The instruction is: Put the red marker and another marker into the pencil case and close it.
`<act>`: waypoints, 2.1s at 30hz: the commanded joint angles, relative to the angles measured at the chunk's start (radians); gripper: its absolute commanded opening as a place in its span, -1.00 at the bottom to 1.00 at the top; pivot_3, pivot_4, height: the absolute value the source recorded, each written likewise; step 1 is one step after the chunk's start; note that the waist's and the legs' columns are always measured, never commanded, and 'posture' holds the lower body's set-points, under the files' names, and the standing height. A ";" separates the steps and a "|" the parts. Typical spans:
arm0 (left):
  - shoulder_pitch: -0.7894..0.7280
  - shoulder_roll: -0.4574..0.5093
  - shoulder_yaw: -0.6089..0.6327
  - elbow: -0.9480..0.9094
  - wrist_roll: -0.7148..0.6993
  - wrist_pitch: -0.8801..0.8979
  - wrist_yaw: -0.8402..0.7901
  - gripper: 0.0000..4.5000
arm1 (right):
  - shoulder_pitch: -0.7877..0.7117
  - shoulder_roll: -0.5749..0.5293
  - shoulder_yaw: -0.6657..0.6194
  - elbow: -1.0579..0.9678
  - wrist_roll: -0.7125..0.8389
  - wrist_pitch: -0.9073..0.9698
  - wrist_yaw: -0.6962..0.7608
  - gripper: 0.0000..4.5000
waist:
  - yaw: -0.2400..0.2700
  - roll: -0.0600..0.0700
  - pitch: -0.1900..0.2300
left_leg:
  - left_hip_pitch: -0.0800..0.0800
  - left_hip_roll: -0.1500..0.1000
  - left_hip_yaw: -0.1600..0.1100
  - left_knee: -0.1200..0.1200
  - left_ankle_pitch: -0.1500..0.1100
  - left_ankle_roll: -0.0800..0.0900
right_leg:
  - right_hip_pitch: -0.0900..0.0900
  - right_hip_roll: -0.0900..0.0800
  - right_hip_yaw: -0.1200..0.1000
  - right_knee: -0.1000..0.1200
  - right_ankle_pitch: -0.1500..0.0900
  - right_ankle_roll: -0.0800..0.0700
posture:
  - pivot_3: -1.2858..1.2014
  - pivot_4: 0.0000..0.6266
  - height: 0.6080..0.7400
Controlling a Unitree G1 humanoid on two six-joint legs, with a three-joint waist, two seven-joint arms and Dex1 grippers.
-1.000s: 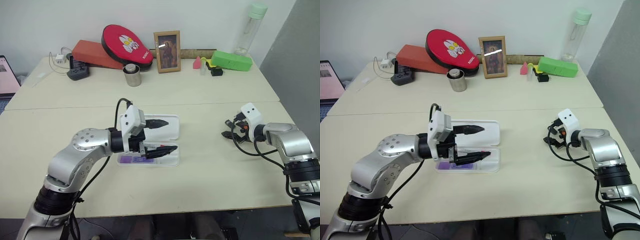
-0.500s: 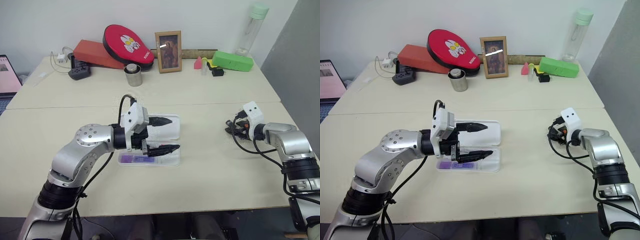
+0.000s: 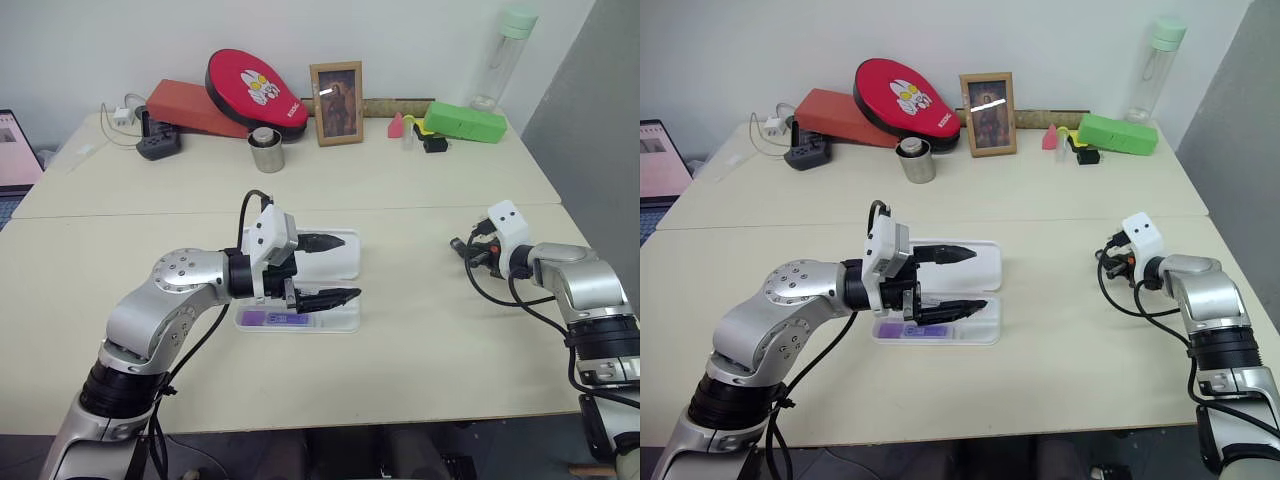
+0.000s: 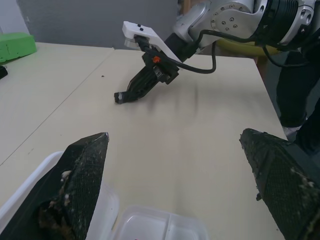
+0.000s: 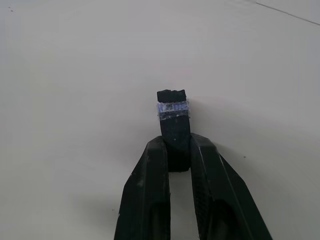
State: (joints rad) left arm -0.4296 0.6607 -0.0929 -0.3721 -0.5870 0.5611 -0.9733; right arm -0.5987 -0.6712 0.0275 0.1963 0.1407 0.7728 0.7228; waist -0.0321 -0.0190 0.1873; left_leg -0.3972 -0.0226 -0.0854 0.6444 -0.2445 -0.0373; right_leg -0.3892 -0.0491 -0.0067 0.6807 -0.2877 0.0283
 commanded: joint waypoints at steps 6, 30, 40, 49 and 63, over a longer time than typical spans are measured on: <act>0.167 0.184 0.176 -0.038 -0.042 -0.004 -0.109 1.00 | 0.070 -0.059 0.160 -0.552 0.169 -0.017 0.280 -0.90 | -0.005 0.000 0.000 | 0.001 0.004 -0.003 0.000 0.000 0.000 | 0.000 0.003 0.000 0.000 0.000 0.000 | 0.03 -0.52 1.00; 0.301 0.269 0.297 -0.096 -0.065 0.007 -0.105 1.00 | -0.053 0.118 0.495 -0.461 0.027 -0.008 0.254 -0.90 | 0.002 0.000 0.000 | 0.000 0.000 -0.011 0.000 0.000 0.000 | 0.000 0.000 -0.003 0.000 0.000 0.000 | 0.03 -0.52 1.00; 0.294 0.270 0.289 -0.099 -0.070 0.008 -0.089 1.00 | -0.064 0.138 0.517 -0.459 0.013 -0.001 0.255 -0.74 | 0.002 0.000 0.000 | 0.000 0.000 -0.011 0.000 0.000 0.000 | 0.000 0.000 -0.003 0.000 0.000 0.000 | 0.03 -0.52 1.00; 0.277 0.268 0.268 -0.093 -0.069 0.006 -0.083 1.00 | -0.068 0.143 0.497 -0.498 0.029 0.016 0.266 0.16 | 0.002 0.000 0.000 | 0.000 0.000 -0.011 0.000 0.000 0.000 | 0.000 0.000 -0.003 0.000 0.000 0.000 | 0.03 -0.52 1.00; 0.263 0.240 0.341 -0.098 -0.118 0.035 -0.022 1.00 | -0.165 0.188 0.201 -0.520 0.288 0.074 0.310 0.97 | 0.001 0.000 0.000 | 0.000 0.000 -0.011 0.000 0.000 0.000 | 0.000 0.000 -0.003 0.000 0.000 0.000 | 0.03 -0.52 1.00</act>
State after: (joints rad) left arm -0.1570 0.9083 0.1722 -0.4401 -0.6636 0.5847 -1.0287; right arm -0.6885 -0.4929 0.3629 -0.3031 0.3368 0.8422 1.0158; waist -0.0310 -0.0188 0.1875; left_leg -0.3975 -0.0221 -0.0966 0.6443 -0.2446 -0.0373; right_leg -0.3892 -0.0488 -0.0095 0.6808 -0.2878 0.0281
